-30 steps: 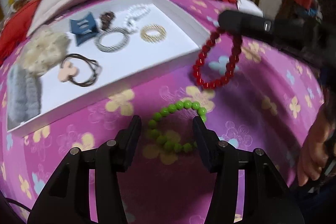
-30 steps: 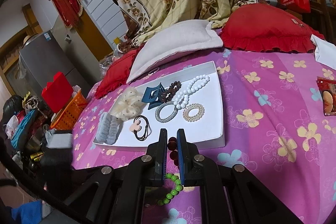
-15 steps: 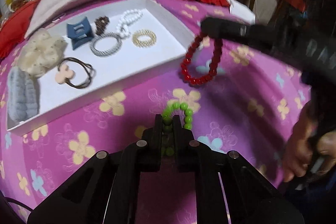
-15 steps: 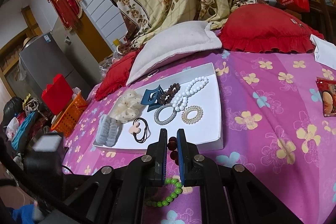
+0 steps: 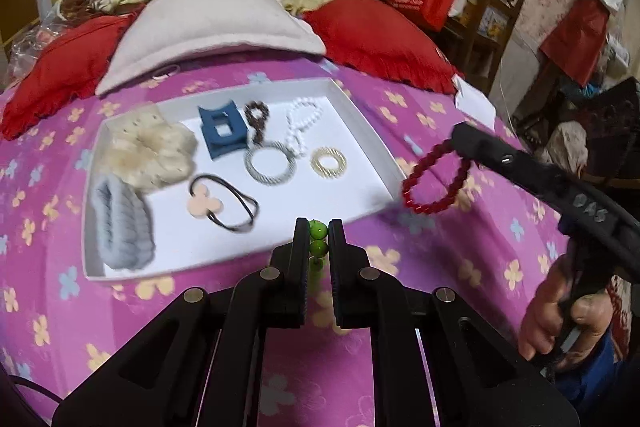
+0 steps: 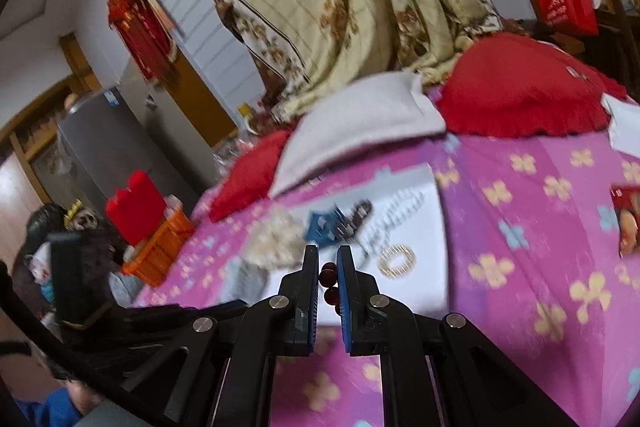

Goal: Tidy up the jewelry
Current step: 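Lower the green bracelet into the tray with the left tool while the right tool lowers the red bracelet there, then open both tools and lift them away from the tray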

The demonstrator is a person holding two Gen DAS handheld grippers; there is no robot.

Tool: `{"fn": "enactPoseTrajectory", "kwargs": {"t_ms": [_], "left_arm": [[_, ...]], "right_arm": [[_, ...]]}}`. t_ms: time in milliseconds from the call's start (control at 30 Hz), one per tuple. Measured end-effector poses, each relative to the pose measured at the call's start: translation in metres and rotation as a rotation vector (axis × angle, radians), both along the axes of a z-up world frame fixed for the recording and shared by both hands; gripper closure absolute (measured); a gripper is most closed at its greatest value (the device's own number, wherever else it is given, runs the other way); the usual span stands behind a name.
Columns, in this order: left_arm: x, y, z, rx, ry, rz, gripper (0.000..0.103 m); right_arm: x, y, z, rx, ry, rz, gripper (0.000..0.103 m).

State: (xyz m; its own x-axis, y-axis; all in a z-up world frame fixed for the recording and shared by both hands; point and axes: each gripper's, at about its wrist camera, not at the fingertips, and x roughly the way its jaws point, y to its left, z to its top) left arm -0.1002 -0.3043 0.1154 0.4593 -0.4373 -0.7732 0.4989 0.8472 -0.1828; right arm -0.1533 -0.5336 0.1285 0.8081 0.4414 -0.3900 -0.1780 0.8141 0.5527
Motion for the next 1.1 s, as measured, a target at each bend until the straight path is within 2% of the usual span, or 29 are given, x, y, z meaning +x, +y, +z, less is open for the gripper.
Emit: {"fn": "enactPoseTrajectory", "kwargs": {"t_ms": [100, 233, 400, 500, 600, 633, 733, 867, 967, 1100], "left_arm": [[0.015, 0.001, 0.009, -0.014, -0.005, 0.016, 0.095], [0.033, -0.007, 0.008, 0.015, -0.015, 0.031, 0.095], [0.056, -0.017, -0.013, 0.039, 0.009, 0.05, 0.095], [0.065, -0.023, -0.033, 0.084, 0.029, 0.061, 0.095], [0.065, -0.027, -0.043, 0.152, 0.005, 0.063, 0.095], [0.065, -0.027, -0.043, 0.159, -0.005, 0.063, 0.095], [0.066, -0.023, -0.037, 0.145, -0.016, 0.079, 0.09], [0.069, -0.01, -0.026, 0.072, -0.015, 0.117, 0.086], [0.066, -0.005, -0.02, 0.046, -0.017, 0.14, 0.083], [0.051, -0.004, -0.014, 0.061, -0.046, 0.132, 0.082]], "right_arm": [[0.017, 0.001, 0.001, 0.022, 0.005, 0.016, 0.095], [0.04, 0.005, -0.031, 0.045, 0.089, 0.034, 0.095], [0.062, 0.01, -0.069, -0.022, 0.223, 0.033, 0.095], [0.065, 0.01, -0.081, -0.054, 0.271, 0.019, 0.095], [0.068, 0.007, -0.087, -0.056, 0.309, 0.007, 0.094], [0.068, 0.005, -0.087, -0.047, 0.315, 0.007, 0.09], [0.068, -0.004, -0.084, -0.016, 0.311, -0.011, 0.066], [0.067, -0.01, -0.081, -0.003, 0.301, -0.024, 0.064], [0.066, -0.008, -0.082, -0.007, 0.299, -0.033, 0.064], [0.065, 0.003, -0.078, -0.067, 0.282, -0.026, 0.064]]}}
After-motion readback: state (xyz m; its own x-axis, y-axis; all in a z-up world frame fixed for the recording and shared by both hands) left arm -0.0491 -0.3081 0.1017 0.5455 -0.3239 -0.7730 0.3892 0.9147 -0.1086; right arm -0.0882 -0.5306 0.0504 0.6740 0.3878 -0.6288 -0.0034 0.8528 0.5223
